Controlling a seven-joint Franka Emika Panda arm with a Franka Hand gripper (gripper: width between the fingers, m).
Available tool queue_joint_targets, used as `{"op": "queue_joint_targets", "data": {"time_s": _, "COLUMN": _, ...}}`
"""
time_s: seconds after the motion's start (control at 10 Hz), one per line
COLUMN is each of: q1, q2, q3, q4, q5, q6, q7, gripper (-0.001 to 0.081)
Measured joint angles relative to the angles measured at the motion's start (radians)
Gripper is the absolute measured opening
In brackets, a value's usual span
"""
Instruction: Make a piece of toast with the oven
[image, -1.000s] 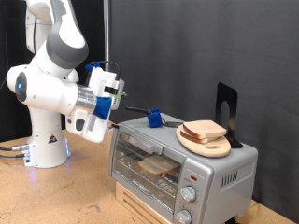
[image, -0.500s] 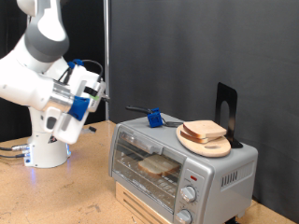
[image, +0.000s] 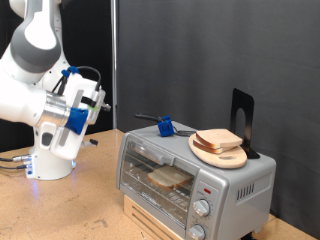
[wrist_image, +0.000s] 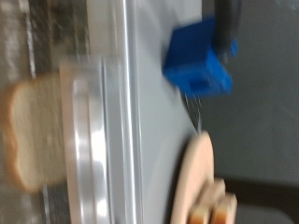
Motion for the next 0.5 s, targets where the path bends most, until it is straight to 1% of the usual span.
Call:
{"op": "queue_joint_targets", "data": {"time_s": 0.1, "q1": 0.000, "q2": 0.046, "q3": 0.000, "q4": 0.032, "q5": 0.051, "q6": 0.003, "q7": -0.006, "gripper": 0.0800}}
{"op": "queue_joint_targets", "data": {"time_s": 0.3, "q1": 0.002, "q2": 0.135, "q3": 0.005, "q4": 0.114, "q5": 0.064, "q6": -0.019, "q7": 0.000, "gripper": 0.0800}}
{"op": "queue_joint_targets", "data": {"time_s": 0.5, "q1": 0.008, "q2": 0.210, "q3": 0.020, "q4": 0.182, "q5": 0.087, "q6": 0.009, "q7": 0.016, "gripper": 0.0800}}
